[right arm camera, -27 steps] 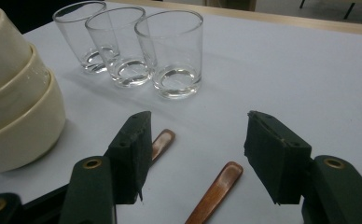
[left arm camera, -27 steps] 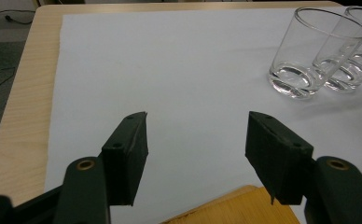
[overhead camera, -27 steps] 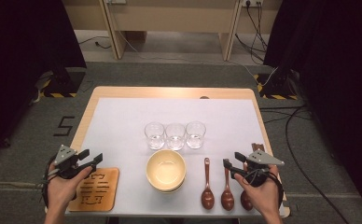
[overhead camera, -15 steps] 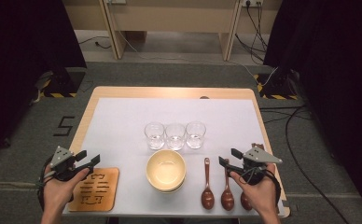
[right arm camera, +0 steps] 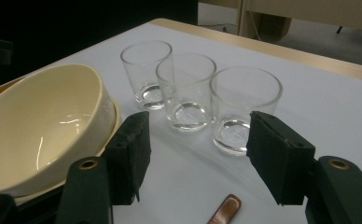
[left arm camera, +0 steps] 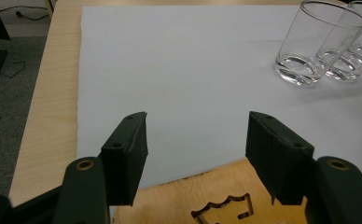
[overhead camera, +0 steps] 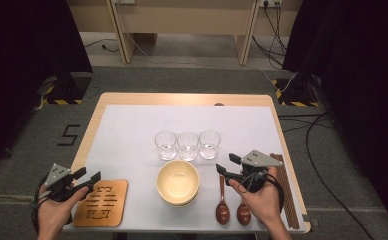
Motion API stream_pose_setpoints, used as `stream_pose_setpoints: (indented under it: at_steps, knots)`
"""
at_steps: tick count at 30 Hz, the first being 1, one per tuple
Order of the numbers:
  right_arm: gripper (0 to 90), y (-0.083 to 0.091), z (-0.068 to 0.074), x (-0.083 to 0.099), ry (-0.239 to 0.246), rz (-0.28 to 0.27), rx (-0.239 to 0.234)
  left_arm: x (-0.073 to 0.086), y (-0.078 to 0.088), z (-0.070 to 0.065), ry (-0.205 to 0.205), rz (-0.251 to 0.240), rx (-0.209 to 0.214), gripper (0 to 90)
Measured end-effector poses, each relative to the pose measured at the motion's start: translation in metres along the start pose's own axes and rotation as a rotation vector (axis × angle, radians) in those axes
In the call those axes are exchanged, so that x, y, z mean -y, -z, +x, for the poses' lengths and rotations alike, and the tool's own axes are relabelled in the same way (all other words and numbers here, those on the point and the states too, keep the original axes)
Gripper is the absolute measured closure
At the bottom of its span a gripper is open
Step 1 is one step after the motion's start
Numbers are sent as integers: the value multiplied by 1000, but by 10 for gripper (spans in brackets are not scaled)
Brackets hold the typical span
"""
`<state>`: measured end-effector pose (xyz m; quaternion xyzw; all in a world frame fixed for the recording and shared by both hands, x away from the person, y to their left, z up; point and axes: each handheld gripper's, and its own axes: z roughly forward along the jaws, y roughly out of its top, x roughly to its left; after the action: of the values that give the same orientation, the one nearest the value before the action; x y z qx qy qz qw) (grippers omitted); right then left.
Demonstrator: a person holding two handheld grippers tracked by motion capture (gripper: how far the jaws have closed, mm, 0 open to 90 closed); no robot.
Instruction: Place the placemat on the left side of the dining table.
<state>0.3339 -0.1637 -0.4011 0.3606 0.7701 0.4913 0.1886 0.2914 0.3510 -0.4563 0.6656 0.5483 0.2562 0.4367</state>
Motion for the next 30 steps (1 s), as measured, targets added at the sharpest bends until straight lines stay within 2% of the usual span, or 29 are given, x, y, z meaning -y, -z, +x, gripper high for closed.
stream_pose_setpoints:
  at_steps: [18, 25, 29, 30]
  knots:
    - [404, -27, 36, -27, 57, -16, -99, 10, 6, 7, 22, 8, -19, 375]
    - [404, -39, 54, -36, 80, -4, -140, 11, 8, 9, 28, 7, -21, 372]
    - [404, -49, 70, -42, 98, 5, -172, 11, 9, 10, 33, 8, -24, 370]
    - [404, -49, 70, -42, 98, 5, -172, 11, 9, 10, 33, 8, -24, 369]
